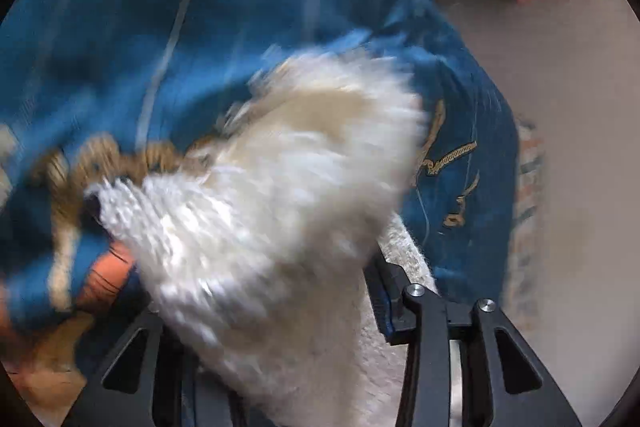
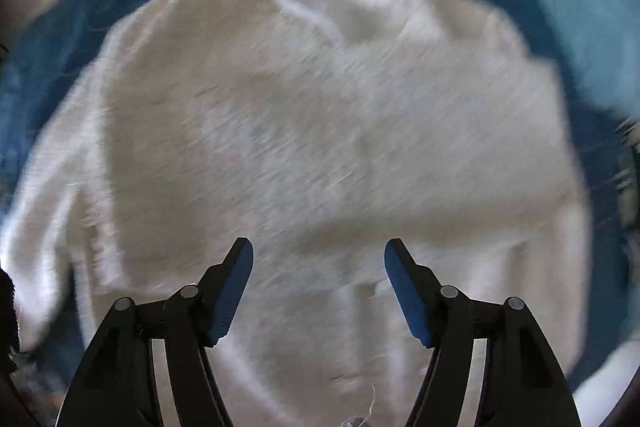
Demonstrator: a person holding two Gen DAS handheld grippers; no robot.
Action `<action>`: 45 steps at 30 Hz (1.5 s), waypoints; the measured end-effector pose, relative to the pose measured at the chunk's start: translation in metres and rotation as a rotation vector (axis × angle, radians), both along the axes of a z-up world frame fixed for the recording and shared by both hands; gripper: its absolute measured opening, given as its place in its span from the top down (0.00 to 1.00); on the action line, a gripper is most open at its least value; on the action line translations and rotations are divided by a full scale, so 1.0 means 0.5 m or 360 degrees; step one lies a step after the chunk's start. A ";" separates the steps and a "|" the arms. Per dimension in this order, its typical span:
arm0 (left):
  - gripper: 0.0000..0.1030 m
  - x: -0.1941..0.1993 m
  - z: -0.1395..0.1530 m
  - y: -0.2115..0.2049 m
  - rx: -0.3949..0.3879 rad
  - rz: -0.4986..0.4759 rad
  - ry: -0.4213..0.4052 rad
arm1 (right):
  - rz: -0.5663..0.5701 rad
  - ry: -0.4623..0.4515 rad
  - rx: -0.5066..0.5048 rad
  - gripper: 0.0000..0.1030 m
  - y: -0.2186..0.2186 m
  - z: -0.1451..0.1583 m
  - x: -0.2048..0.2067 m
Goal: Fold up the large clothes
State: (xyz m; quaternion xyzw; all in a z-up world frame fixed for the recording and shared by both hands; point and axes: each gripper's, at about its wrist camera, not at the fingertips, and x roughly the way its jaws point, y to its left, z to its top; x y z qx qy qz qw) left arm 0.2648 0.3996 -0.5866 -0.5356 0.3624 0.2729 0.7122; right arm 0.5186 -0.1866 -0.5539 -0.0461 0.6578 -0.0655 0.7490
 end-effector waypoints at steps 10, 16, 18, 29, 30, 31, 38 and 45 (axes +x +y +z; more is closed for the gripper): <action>0.92 0.109 0.237 -0.141 0.0841 -0.0501 0.0149 | 0.0097 -0.0125 -0.0199 0.18 0.042 0.022 0.034; 0.93 0.150 0.323 -0.317 0.1064 -0.0937 0.0062 | -0.0045 -0.0111 0.0001 0.17 -0.045 0.031 0.028; 0.93 0.185 0.333 -0.401 0.1074 -0.1084 0.0002 | -0.0110 -0.0110 0.0048 0.17 -0.086 0.044 0.012; 0.90 0.186 0.249 -1.012 0.0813 -0.2038 -0.0125 | -0.0536 -0.0040 0.0120 0.17 -0.491 0.051 -0.065; 0.88 0.186 0.236 -1.054 0.0824 -0.2099 -0.0115 | -0.0565 -0.0040 0.0124 0.17 -0.528 0.051 -0.074; 0.87 0.181 0.213 -1.095 0.0828 -0.2176 -0.0096 | -0.0587 -0.0038 0.0126 0.17 -0.548 0.052 -0.084; 0.05 0.179 0.158 -1.227 0.0740 -0.2393 0.0083 | -0.0798 -0.0045 0.0355 0.17 -0.708 0.060 -0.158; 0.05 0.153 0.262 -1.112 0.0895 -0.2141 0.0009 | -0.0829 -0.0063 0.0838 0.17 -0.738 0.080 -0.160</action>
